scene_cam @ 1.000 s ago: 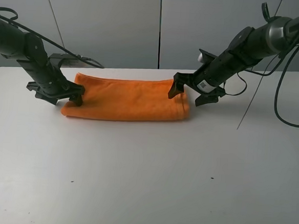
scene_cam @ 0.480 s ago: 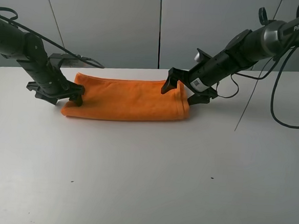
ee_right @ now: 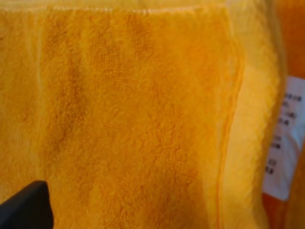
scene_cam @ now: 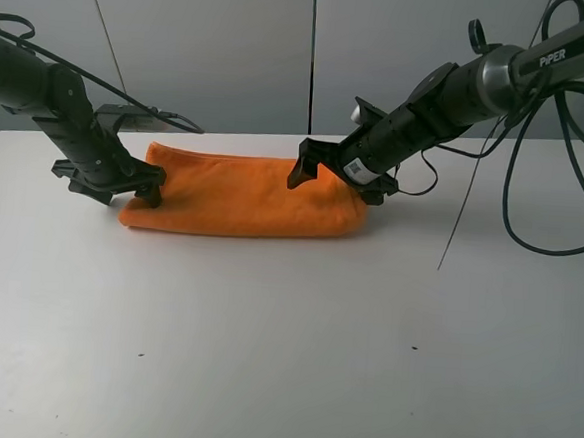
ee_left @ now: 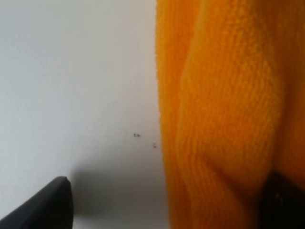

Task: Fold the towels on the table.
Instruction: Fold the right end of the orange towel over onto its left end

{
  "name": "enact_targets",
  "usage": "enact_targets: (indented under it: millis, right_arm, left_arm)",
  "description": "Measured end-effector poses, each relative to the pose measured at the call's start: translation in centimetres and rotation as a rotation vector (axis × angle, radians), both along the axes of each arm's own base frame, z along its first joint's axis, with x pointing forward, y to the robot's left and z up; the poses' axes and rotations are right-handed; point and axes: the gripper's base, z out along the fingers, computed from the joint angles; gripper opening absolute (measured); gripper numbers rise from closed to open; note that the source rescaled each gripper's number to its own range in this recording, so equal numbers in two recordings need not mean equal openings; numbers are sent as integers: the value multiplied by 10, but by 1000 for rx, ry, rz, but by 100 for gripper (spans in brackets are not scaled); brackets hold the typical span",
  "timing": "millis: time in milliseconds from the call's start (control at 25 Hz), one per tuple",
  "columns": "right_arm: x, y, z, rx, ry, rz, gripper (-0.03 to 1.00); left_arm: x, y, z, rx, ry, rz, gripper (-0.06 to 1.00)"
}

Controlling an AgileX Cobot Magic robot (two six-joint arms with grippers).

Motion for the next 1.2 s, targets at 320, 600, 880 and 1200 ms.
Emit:
enact_targets:
  millis: [320,600,880,1200]
  right_arm:
    - [0,0,-1,-5,-2,1,88]
    - [-1,-3,-10,-29,12,16,2]
    - [-2,-5,-9,-20,29,20,3]
    - [-3,-1,24,55,45,-33,3]
  left_arm:
    - [0,0,0,0,0,0,100]
    - [0,0,0,0,0,0,100]
    - [0,0,0,0,0,0,100]
    - [0,0,0,2,0,-2,100]
